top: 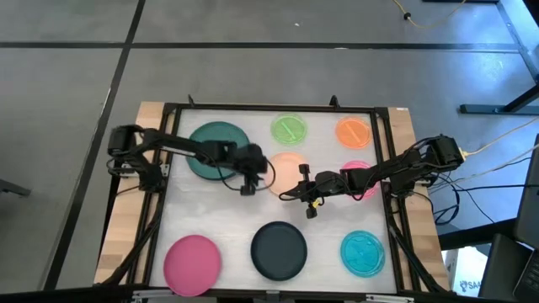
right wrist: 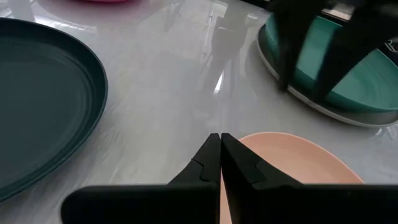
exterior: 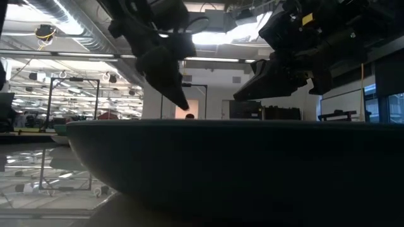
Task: Stack plastic plates
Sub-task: Stack the black plate on top of the dark green plate
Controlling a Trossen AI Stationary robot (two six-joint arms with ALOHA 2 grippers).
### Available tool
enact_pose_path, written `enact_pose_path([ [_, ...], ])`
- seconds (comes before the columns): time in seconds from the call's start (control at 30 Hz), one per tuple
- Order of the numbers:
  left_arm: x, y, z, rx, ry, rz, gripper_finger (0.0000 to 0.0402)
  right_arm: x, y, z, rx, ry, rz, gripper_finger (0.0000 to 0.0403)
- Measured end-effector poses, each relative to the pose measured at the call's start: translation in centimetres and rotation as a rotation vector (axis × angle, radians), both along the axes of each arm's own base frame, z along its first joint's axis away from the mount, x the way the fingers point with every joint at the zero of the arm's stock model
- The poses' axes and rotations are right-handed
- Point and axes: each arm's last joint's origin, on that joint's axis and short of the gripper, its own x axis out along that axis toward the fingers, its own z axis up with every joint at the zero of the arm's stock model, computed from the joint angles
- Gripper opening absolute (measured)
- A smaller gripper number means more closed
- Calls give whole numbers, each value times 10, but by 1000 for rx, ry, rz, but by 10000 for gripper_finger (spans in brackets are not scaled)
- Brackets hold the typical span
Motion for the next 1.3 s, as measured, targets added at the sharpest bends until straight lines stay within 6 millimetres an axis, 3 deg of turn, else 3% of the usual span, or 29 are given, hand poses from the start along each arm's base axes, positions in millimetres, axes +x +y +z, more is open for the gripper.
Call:
enact_pose_path([
  [0.27, 19, -16, -33, 22, 10, -76, 135, 0, 0, 0, 0, 0, 0, 5],
  [0.5, 26, -17, -45, 8, -8, -111, 135, 0, 0, 0, 0, 3, 0, 5],
  [0.83, 27, -21, -45, -10, -14, -97, 135, 0, 0, 0, -1, 5, 0, 5],
  [1.1, 16, -51, -26, -175, -5, 31, 135, 0, 0, 0, -1, 5, 0, 5],
  [1.3, 13, -77, -23, -351, 3, 167, 135, 0, 0, 0, 3, 5, -2, 5],
])
